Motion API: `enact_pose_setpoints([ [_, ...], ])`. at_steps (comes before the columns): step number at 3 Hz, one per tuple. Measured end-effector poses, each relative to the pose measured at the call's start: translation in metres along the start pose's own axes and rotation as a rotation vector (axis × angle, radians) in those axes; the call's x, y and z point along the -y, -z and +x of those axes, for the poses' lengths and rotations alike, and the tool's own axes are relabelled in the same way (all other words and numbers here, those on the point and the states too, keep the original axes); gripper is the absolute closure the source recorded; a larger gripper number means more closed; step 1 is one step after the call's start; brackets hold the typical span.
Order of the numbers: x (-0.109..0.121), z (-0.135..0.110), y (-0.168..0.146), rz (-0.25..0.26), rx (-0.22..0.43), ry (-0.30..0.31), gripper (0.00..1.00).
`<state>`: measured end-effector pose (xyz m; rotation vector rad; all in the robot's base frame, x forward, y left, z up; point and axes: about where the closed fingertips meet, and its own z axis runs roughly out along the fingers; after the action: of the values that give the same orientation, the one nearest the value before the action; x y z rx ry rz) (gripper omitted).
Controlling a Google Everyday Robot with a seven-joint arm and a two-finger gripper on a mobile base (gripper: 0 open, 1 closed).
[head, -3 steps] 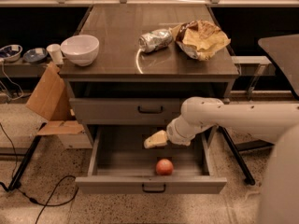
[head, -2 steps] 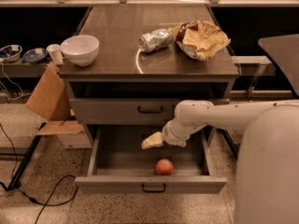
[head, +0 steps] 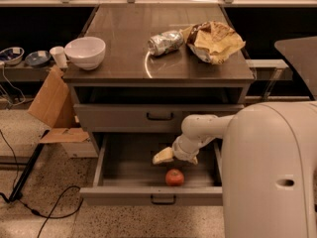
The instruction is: Pick apple from middle drawer and place on counter
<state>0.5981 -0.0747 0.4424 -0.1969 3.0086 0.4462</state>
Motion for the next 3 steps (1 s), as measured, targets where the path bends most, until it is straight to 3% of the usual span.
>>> enact_pose_setpoints([
  [3,0.025,0.018,-0.043,0.014,-0.060,-0.094,0.00],
])
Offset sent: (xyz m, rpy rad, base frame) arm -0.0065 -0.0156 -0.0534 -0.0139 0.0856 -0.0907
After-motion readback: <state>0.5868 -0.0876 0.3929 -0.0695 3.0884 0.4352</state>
